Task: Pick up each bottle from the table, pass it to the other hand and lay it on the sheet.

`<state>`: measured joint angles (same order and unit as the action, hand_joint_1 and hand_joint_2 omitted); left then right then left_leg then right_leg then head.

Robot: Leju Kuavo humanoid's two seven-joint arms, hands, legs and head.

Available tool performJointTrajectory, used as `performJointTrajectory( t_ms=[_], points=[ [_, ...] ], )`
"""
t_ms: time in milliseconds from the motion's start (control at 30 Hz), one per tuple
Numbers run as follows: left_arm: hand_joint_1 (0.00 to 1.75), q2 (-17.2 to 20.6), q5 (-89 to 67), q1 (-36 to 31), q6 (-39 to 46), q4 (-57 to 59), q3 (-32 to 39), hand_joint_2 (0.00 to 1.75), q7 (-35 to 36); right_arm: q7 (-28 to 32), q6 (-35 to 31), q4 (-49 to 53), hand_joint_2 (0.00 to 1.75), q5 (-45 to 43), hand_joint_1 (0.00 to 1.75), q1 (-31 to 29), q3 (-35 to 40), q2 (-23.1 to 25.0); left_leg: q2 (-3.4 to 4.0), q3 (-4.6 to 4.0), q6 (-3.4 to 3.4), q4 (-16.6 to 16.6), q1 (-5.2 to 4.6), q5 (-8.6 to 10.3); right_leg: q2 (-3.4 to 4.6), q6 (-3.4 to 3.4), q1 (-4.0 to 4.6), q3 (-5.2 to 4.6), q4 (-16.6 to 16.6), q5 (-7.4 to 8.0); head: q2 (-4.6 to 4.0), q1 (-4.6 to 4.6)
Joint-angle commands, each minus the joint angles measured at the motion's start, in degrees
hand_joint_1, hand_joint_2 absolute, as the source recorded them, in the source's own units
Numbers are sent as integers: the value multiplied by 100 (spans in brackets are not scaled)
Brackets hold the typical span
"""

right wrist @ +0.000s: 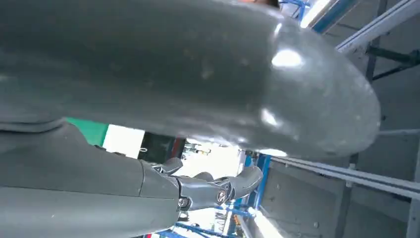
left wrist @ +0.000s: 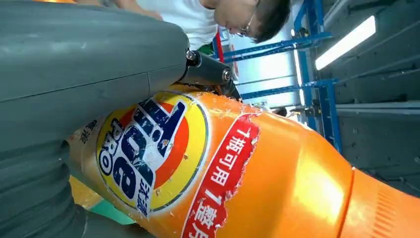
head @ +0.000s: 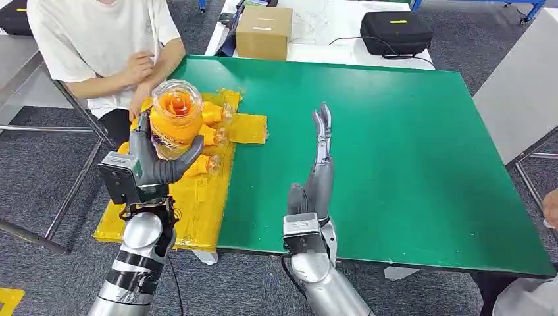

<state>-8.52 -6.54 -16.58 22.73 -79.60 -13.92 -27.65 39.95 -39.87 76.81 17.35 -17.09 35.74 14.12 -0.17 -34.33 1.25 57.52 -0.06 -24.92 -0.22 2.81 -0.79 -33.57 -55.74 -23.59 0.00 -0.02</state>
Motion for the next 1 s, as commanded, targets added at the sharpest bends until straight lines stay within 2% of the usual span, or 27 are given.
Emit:
performJointTrajectory(
  t_ms=[33,233,300,333,433,533,667,700,767,800,900,933,967,1000],
  points=[
    [175,-5,5,-319,5,440,90,175,-7,5,-13,-9,0,-35,0,-193,255,-290,-4,21,-7,1,6,-8,-4,-10,6,24,1,-8,0,0],
    [175,13,-22,-291,7,433,104,175,-10,5,-13,-10,0,10,0,-124,300,-282,-4,21,-8,2,6,-8,-4,-11,7,23,-1,-9,0,0],
    [175,119,-653,-299,283,632,100,175,184,5,306,-395,0,-35,0,-100,793,-490,1,29,-8,-2,6,-9,1,-12,7,29,2,-9,0,-2],
    [175,177,-1010,-270,371,747,123,175,289,5,420,-418,175,5,0,73,763,-508,0,26,-6,-11,5,-3,0,-8,6,27,12,-2,0,0],
    [175,495,-2464,80,449,972,200,175,774,5,835,-7,175,195,0,833,625,-847,-2,64,-9,-34,5,-5,-2,-12,6,65,33,-6,0,0],
    [175,728,-3458,592,346,832,549,175,1027,5,1121,749,175,241,0,1849,-132,-1081,-7,56,-8,-30,3,-9,-5,-11,4,59,30,-11,0,-2],
    [175,898,-4159,1167,277,304,893,175,1270,5,1555,968,175,-300,0,2464,-856,-934,1,52,-8,-20,3,-23,3,-12,3,52,19,-20,0,0],
    [175,1215,-5050,1505,-216,36,840,175,1950,-41,1747,848,175,-774,0,2651,-1294,-735,8,31,-7,-15,0,-20,9,-10,0,27,11,-15,0,0],
    [175,1431,-5036,1978,-460,-174,1147,175,1929,5,1965,858,175,-747,0,2711,-1445,-716,32,59,-19,-14,4,-41,33,-20,5,46,8,-27,0,-2],
    [175,1500,-5076,2065,-493,-172,1242,175,1938,5,2026,826,175,-800,0,2678,-1442,-682,36,35,-18,-16,1,-33,37,-18,2,21,11,-16,0,0],
    [175,1559,-5187,2165,-562,-129,1469,175,1971,5,2060,685,175,-809,0,2579,-1420,-609,41,85,-33,-5,11,-62,42,-39,13,69,-4,-46,0,0],
    [175,1541,-5184,2222,-609,-169,1546,175,1993,5,2056,676,175,-835,0,2570,-1422,-605,44,64,-34,-2,12,-56,44,-40,13,43,-9,-39,0,0],
    [175,1526,-5188,2262,-632,-203,1593,175,1995,5,2032,681,175,-843,0,2572,-1431,-607,24,7,-22,-9,9,-28,21,-25,9,-7,4,-18,0,0],
    [175,1490,-5185,2339,-654,-264,1667,175,2006,5,2040,666,175,-909,0,2576,-1470,-606,24,20,-24,-9,11,-32,19,-27,10,5,2,-23,0,0]
  ],
)
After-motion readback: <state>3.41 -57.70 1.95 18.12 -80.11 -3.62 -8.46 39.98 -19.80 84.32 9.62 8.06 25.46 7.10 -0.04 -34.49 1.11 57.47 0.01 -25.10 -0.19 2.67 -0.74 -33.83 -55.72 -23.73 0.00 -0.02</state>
